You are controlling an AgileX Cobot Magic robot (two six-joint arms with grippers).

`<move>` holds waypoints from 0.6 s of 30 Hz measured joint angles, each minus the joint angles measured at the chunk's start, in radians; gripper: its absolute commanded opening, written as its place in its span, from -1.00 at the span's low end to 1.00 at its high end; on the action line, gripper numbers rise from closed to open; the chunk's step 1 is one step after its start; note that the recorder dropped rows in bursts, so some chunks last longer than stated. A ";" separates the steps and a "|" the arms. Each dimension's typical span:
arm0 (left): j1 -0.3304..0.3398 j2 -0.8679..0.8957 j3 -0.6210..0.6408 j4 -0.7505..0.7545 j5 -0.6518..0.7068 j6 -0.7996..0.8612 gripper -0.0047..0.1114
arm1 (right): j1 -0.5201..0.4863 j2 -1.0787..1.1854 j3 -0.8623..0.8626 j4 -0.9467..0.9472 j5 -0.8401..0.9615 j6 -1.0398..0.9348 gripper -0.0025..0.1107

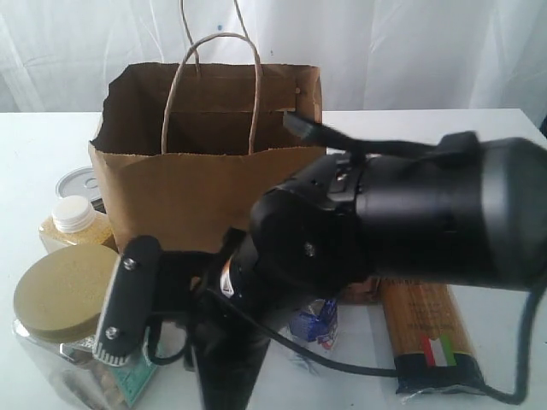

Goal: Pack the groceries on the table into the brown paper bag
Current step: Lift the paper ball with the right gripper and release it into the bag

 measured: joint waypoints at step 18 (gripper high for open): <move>0.000 0.000 0.000 0.000 0.000 0.000 -0.92 | 0.072 -0.135 -0.359 -0.219 0.000 0.181 -0.88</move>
